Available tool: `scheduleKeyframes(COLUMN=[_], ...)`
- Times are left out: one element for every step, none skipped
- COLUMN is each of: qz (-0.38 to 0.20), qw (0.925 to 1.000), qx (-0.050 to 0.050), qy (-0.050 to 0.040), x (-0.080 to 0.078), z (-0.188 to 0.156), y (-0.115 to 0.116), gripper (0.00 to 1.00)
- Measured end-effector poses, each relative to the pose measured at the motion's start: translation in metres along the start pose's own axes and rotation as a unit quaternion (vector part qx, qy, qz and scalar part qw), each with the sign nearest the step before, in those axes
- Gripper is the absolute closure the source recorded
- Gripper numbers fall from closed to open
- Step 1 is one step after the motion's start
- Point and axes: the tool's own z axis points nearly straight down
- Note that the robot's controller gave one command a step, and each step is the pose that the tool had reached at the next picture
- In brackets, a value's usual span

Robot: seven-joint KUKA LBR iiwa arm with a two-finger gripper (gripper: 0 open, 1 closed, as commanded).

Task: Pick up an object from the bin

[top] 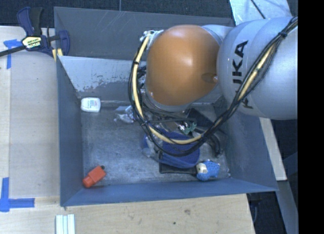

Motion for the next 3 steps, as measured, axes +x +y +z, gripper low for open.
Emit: scheduleKeyframes(qz=[-0.003, -0.070, -0.071], qw=[1.0000, 0.9975, 0.9975], qx=[-0.002, 0.001, 0.000], qy=[0.0024, 0.0021, 0.0002], x=[-0.044, -0.029, -0.030], z=[0.126, 0.169, 0.169], y=[0.063, 0.068, 0.070], gripper=[0.00, 0.00, 1.00])
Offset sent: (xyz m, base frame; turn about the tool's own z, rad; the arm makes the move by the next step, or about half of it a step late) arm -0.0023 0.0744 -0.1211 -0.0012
